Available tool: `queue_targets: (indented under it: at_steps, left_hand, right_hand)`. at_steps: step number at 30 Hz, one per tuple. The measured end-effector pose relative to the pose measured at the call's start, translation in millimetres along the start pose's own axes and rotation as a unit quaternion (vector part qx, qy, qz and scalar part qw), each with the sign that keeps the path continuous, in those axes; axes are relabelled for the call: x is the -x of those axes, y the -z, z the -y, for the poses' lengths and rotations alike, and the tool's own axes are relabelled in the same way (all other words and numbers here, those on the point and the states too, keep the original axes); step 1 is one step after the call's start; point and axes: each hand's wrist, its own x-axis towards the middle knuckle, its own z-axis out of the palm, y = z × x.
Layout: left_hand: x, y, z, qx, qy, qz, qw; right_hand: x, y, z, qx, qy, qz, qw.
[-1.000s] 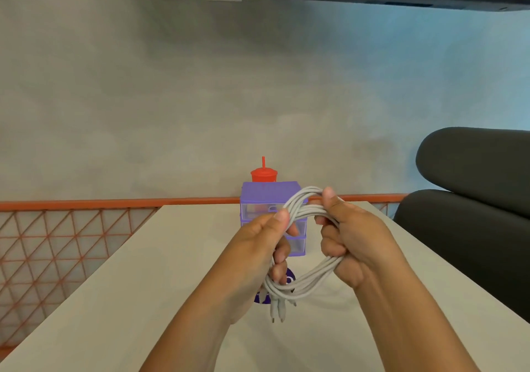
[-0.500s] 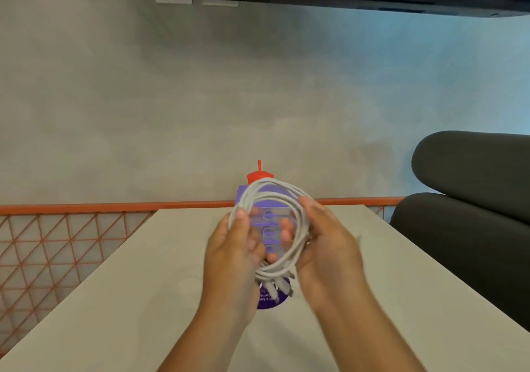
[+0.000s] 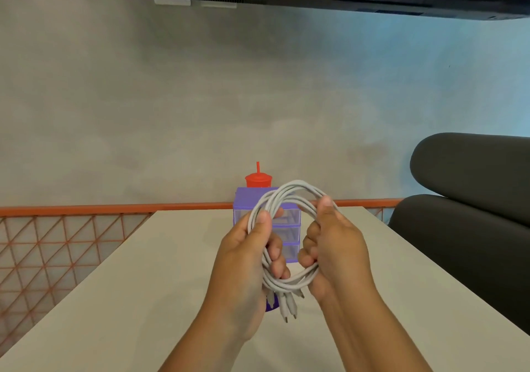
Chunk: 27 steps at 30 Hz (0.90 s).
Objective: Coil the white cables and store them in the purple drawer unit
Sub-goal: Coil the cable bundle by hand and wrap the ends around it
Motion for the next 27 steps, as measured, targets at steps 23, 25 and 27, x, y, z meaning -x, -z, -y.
queue_targets:
  at_steps: [23,25,27]
  left_hand:
    - [-3,17,1,0.197,0.113,0.276,0.934]
    - [-5,22,-2,0.199,0.109,0.290,0.930]
    - [-4,25,-8,0.190,0.104,0.291,0.932]
  right_hand:
    - [-11,11,11,-0.140,-0.046,0.123,0.981]
    - [-9,12,11,-0.095,-0.029,0.158,0.982]
    - [-5,12,13,-0.038,-0.014,0.199,0.979]
